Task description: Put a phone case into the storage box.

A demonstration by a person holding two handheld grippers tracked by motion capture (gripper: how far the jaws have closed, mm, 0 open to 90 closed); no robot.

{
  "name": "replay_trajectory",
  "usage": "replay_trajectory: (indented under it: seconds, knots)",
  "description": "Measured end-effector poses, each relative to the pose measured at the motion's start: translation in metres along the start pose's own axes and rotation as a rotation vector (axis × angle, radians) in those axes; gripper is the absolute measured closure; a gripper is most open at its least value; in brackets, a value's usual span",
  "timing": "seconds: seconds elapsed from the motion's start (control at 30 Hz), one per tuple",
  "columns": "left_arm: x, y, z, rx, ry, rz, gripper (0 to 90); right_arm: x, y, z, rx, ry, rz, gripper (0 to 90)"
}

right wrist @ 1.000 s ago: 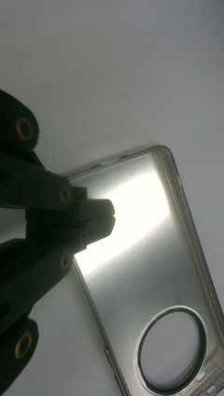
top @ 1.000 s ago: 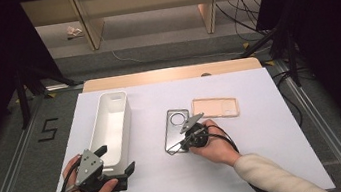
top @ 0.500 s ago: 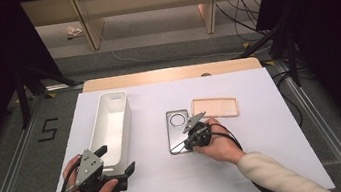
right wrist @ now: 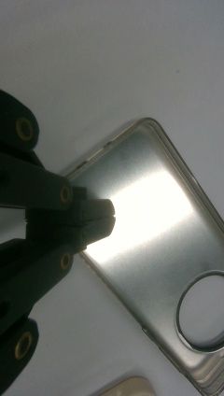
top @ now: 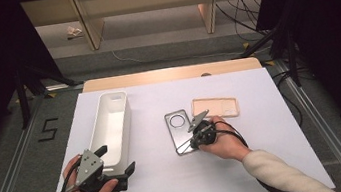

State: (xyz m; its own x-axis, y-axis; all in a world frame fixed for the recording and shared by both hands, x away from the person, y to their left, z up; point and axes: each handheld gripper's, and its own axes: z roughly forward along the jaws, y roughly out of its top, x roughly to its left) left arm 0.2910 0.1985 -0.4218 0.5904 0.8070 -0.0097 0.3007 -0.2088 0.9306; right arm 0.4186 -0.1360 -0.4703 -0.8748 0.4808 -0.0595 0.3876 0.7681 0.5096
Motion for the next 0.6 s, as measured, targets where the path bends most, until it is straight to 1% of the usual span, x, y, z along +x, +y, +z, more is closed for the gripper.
replay_trajectory:
  seconds: [0.23, 0.33, 0.37, 0.4, 0.43, 0.47, 0.5, 0.57, 0.6]
  knots:
    - [0.0, 0.0, 0.0, -0.001, 0.001, -0.001, 0.0, 0.0, 0.0, 0.0, 0.005, 0.007, -0.008, 90.0]
    - [0.0, 0.0, 0.0, -0.003, 0.0, 0.0, 0.0, 0.001, 0.001, -0.002, -0.013, 0.003, -0.027, 89.5]
    - [0.0, 0.0, 0.0, -0.003, 0.0, 0.0, 0.0, 0.001, 0.002, -0.005, -0.011, 0.0, -0.042, 87.0]
    - [0.0, 0.0, 0.0, -0.003, 0.0, 0.0, 0.0, 0.001, 0.004, -0.006, -0.017, -0.006, -0.062, 87.0]
    - [0.0, 0.0, 0.0, -0.003, 0.0, 0.0, 0.0, 0.002, 0.005, -0.009, -0.028, -0.008, -0.077, 82.5]
    - [0.0, 0.0, 0.0, -0.004, 0.0, -0.001, 0.0, 0.001, 0.007, -0.011, -0.03, -0.004, -0.102, 79.8]
    - [0.0, 0.0, 0.0, -0.004, 0.0, -0.001, 0.0, 0.002, 0.009, -0.013, -0.025, -0.002, -0.122, 75.9]
    - [-0.001, 0.0, 0.0, -0.005, 0.0, 0.001, 0.0, 0.002, 0.012, -0.017, -0.012, -0.012, -0.197, 70.4]
    - [-0.001, 0.0, 0.0, -0.005, 0.0, 0.0, 0.0, 0.003, 0.014, -0.018, 0.0, -0.011, -0.24, 65.7]
